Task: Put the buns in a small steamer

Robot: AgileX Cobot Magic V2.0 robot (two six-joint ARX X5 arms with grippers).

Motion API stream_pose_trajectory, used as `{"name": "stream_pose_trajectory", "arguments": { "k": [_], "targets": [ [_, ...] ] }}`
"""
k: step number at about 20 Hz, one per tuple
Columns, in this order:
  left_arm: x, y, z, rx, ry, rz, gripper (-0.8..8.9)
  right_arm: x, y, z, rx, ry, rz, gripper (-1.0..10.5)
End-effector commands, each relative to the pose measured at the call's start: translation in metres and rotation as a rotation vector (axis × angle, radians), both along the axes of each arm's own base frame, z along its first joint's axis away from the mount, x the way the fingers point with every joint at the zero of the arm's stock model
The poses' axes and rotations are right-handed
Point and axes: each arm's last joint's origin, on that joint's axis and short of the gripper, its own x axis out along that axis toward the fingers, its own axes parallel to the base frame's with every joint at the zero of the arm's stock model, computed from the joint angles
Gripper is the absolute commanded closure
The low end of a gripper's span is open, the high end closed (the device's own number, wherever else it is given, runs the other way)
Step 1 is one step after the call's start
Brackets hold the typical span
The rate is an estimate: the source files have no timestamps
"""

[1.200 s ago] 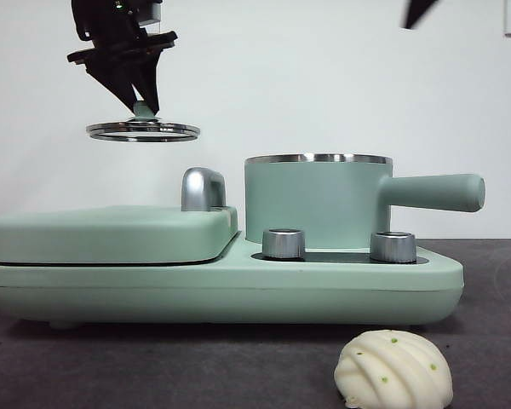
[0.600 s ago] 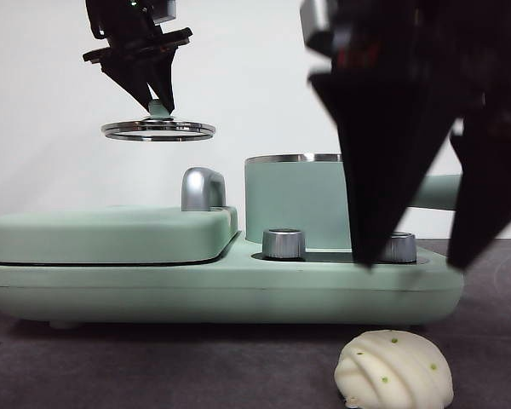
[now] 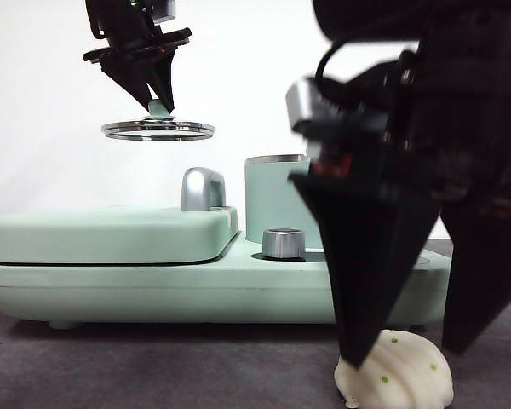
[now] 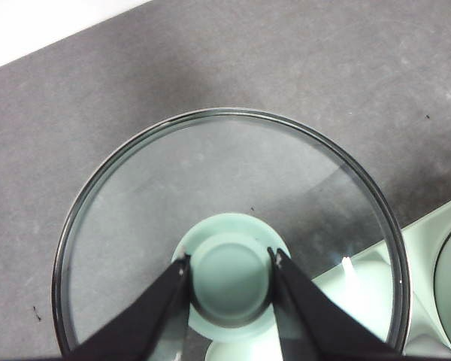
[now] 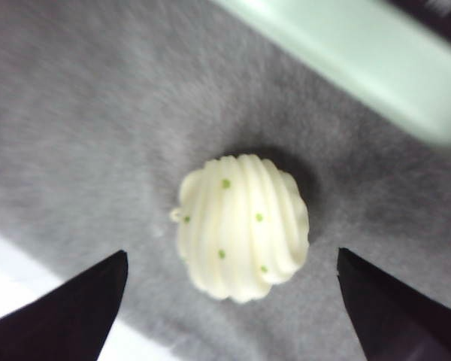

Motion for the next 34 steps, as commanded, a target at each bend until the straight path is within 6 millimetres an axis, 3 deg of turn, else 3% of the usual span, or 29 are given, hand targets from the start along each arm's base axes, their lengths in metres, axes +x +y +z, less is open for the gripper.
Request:
{"name": "stream_pose_trajectory", "arguments": {
  "k": [1, 5, 9, 11, 14, 17, 20, 24, 30, 34],
  "targets": [
    [0.000, -0.002, 0.011, -0.021, -0.060, -0.002, 7.94, 0.002, 0.007, -0.009, -0.018, 0.016, 0.001, 5.4],
    [0.000, -0.002, 0.011, -0.021, -0.060, -0.002, 7.94, 0.005, 0.011, -0.016, -0.027, 0.021, 0.000, 7.7],
    [0.000, -0.002, 0.011, -0.021, -0.060, -0.002, 7.94, 0.006, 0.011, -0.012, -0.025, 0.023, -0.005, 7.8],
    [0.000, -0.002, 0.011, -0.021, -0.060, -0.002, 7.94, 0.007, 0.014, -0.001, -0.034, 0.038, -0.006, 7.8],
    [0.001, -0.001, 0.011, -0.021, -0.060, -0.001, 7.94, 0.013, 0.019, 0.033, -0.051, 0.042, 0.010, 7.8],
    [0.001, -0.001, 0.011, -0.021, -0.061, 0.000, 7.94, 0.029, 0.021, 0.082, -0.027, 0.001, -0.004, 7.8],
    [0.001, -0.001, 0.011, -0.021, -0.061, 0.000, 7.94, 0.058, 0.014, 0.130, 0.018, -0.078, -0.003, 7.8],
    [0.001, -0.001, 0.011, -0.021, -0.060, 0.000, 7.94, 0.108, 0.006, 0.160, 0.008, -0.154, -0.044, 7.8],
    [0.001, -0.001, 0.011, -0.021, -0.059, 0.000, 7.94, 0.172, 0.006, 0.145, -0.049, -0.161, -0.100, 7.8],
    [0.001, -0.001, 0.011, -0.021, -0.060, 0.000, 7.94, 0.190, 0.008, 0.118, -0.138, -0.120, -0.117, 7.8]
  ]
}}
